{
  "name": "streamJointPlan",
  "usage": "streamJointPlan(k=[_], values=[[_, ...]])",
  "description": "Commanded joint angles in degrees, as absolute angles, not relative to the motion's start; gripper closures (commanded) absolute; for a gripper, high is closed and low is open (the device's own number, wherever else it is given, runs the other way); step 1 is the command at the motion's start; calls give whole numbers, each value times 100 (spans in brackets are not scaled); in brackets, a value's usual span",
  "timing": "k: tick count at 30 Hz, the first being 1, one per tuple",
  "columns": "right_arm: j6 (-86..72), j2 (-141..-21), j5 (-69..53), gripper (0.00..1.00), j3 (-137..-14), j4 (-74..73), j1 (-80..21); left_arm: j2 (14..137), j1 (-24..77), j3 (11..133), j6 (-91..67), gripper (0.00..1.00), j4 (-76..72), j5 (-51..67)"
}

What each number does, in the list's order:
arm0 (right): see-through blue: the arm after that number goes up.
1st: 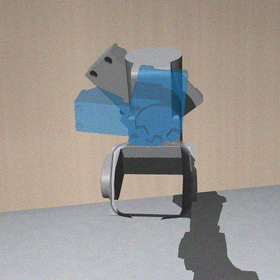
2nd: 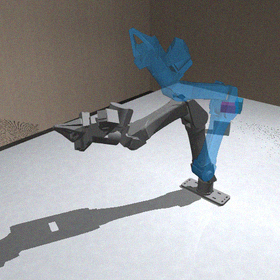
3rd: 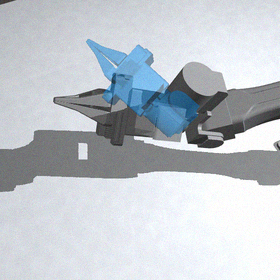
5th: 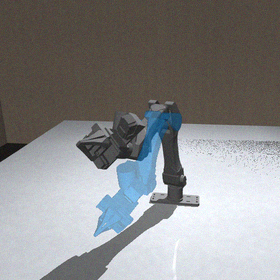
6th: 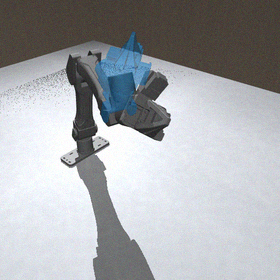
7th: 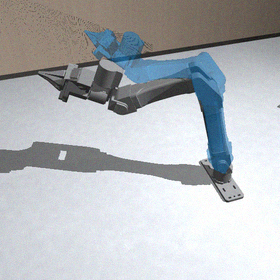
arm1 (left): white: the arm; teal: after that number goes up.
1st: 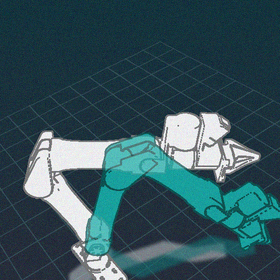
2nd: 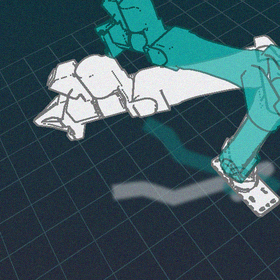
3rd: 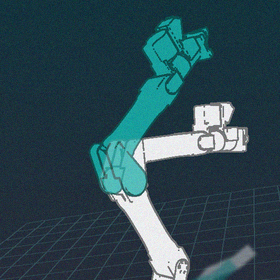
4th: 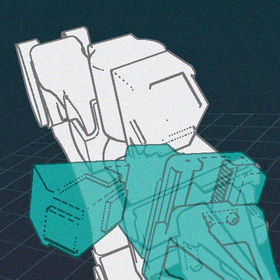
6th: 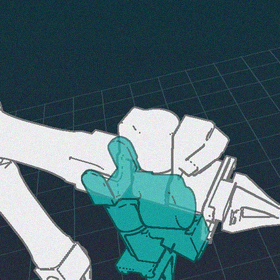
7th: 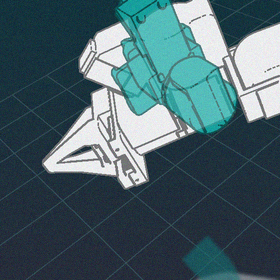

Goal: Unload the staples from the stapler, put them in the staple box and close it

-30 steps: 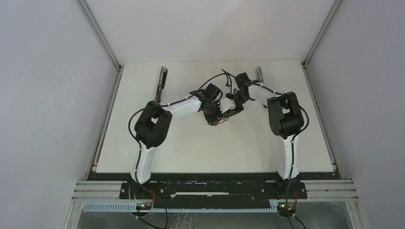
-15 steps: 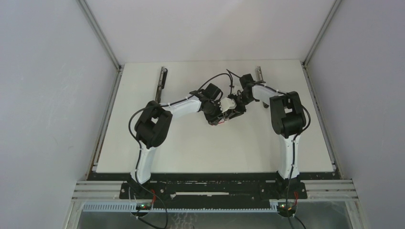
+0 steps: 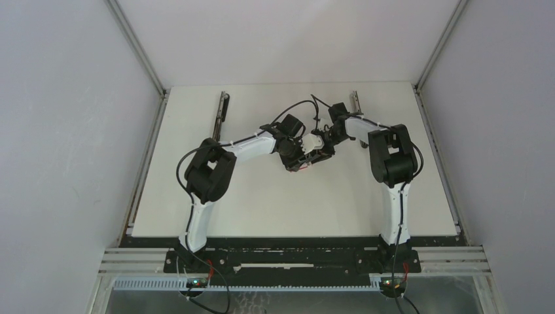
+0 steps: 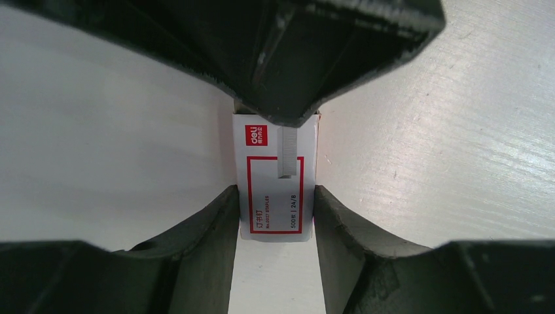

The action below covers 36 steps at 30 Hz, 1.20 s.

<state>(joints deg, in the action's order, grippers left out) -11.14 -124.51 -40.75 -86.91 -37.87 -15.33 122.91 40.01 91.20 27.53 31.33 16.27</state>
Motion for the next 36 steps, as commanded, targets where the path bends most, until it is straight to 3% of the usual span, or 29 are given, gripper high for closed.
streamJointPlan(k=[1, 17, 36], values=[[-1151, -12487, -4237, 70, -8729, -3630, -1674, 12444, 4025, 9312, 2685, 51, 3178, 1696], [-1164, -12620, -4483, 70, -8773, -3608, -1868, 12459, 4025, 9342, 2672, 51, 3178, 1723], [-1122, -12253, -3902, 68, -8741, -3622, -1563, 12444, 4026, 9285, 2720, 51, 3181, 1669]])
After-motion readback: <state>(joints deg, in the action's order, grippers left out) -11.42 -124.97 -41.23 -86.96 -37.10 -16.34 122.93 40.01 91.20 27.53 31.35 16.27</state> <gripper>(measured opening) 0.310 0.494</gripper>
